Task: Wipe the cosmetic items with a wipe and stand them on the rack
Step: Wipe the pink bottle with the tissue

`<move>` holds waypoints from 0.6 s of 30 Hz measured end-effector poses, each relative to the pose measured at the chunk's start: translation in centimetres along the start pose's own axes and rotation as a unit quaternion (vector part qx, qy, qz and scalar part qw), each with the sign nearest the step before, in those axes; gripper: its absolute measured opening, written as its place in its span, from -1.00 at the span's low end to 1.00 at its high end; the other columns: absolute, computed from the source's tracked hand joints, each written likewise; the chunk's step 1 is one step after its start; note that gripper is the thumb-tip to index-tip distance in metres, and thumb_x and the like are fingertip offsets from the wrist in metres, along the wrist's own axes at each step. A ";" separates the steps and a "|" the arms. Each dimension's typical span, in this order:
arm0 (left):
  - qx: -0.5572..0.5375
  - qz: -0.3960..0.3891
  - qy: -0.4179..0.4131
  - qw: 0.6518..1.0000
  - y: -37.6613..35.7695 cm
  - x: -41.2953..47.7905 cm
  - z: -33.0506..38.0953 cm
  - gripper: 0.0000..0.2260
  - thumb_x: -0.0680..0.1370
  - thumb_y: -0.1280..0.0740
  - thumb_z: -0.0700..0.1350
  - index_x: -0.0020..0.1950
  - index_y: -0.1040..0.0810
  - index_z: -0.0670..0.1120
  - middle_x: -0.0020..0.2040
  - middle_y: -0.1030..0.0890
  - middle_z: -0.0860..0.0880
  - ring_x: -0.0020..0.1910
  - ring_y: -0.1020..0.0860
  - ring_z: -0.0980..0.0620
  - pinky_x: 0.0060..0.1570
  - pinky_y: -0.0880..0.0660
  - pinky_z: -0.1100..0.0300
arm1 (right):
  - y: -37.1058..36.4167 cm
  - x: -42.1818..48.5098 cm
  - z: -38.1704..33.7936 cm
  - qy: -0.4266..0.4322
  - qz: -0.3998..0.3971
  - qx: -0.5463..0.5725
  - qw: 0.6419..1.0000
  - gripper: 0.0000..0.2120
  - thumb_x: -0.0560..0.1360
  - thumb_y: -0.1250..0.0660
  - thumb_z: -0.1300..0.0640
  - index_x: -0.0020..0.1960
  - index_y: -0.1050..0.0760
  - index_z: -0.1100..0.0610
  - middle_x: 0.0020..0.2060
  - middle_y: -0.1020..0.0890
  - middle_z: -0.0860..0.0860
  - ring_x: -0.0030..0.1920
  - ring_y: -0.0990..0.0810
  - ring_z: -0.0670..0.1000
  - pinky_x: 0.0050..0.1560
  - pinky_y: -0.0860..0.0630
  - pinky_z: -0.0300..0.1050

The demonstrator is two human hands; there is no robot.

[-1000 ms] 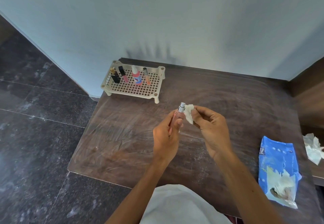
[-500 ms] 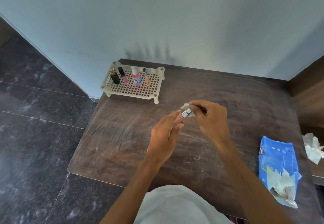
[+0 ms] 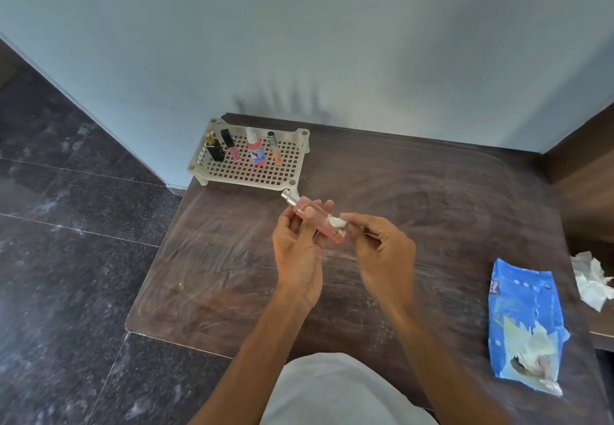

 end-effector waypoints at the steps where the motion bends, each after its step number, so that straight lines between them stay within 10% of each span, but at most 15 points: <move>1: -0.013 0.011 0.005 1.000 0.1 0.0 -0.1 -0.74 0.55 -0.35 -0.16 0.21 -0.49 -0.21 0.14 -0.63 -0.14 0.22 -0.63 -0.14 -0.03 -0.66 0.05 | 0.1 -0.1 0.2 -0.020 0.002 0.014 1.000 -0.84 0.55 -0.40 0.19 0.09 -0.69 0.03 -0.06 -0.71 -0.15 -0.03 -0.64 -0.25 -0.04 -0.53 -0.43; 7: -0.076 0.079 0.038 0.993 0.9 0.3 -0.9 -0.69 0.65 -0.26 -0.16 0.34 -0.40 -0.28 0.36 -0.50 -0.33 0.22 -0.63 -0.14 0.11 -0.62 -0.09 | -0.4 -1.5 1.0 -0.145 -0.030 0.150 0.978 -0.84 0.51 -0.46 0.15 0.08 -0.69 0.03 -0.11 -0.74 -0.11 -0.06 -0.71 -0.13 -0.02 -0.61 -0.24; 18: -0.027 0.115 0.029 0.993 0.2 -0.2 -1.3 -0.70 0.66 -0.23 -0.20 0.36 -0.33 -0.28 0.28 -0.52 -0.27 0.14 -0.67 -0.12 0.13 -0.61 -0.07 | -0.7 -1.3 0.9 -0.129 0.027 0.117 0.984 -0.87 0.52 -0.45 0.14 0.06 -0.69 0.05 -0.15 -0.74 -0.10 -0.12 -0.71 -0.14 -0.07 -0.62 -0.25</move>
Point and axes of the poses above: each hand's wrist, its own x-axis towards the middle knuckle, its own y-axis out of the back of the hand, z = x × y, the point moved 2 cm from there along x, towards the middle knuckle
